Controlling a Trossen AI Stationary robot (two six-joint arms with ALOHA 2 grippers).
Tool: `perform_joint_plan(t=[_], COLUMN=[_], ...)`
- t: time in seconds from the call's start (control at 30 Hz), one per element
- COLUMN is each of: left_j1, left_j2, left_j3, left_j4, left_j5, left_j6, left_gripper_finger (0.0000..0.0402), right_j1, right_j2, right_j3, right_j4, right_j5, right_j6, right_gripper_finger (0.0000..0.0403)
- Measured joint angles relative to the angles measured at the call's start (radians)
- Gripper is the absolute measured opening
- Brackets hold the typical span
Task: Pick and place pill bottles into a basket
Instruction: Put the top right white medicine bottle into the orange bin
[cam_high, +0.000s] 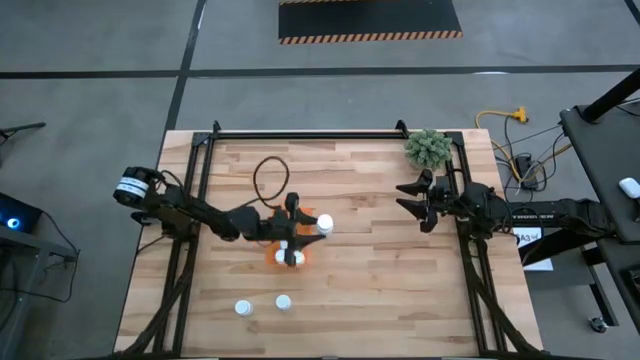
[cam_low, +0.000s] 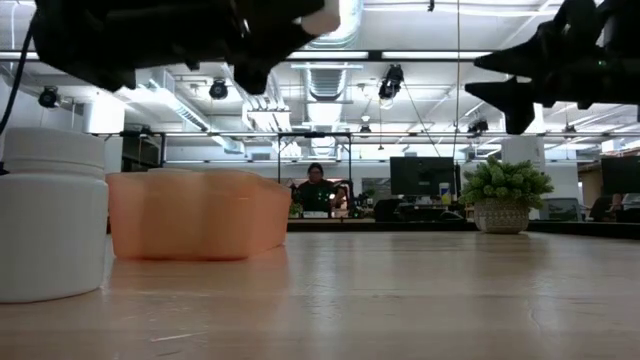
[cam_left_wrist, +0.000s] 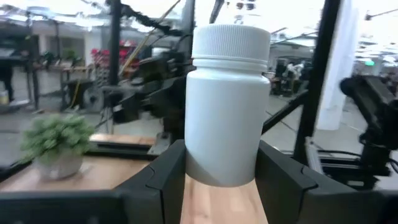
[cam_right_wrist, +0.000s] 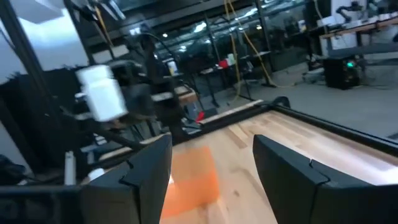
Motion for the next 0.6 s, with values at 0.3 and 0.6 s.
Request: perform_joint_plan(t=[0.3,0.6], left_j1=[0.108,0.171], left_j2=[0.0,0.0], left_j3=[0.004,0.003], left_j4=[-0.043,-0.088], left_j5=[0.159,0.245], left_j6=[-0.036,-0.034], left_gripper_finger=[0.0143,0.0143], right_j1=[0.0,0.0], right_j2=[0.059,0.473], right_j3=[0.07,0.353], right_j4=[0.009,0.006], right_j5=[-0.018,-0.048], right_j6=[-0.05,-0.212], right_gripper_finger=[0.0215,0.0215])
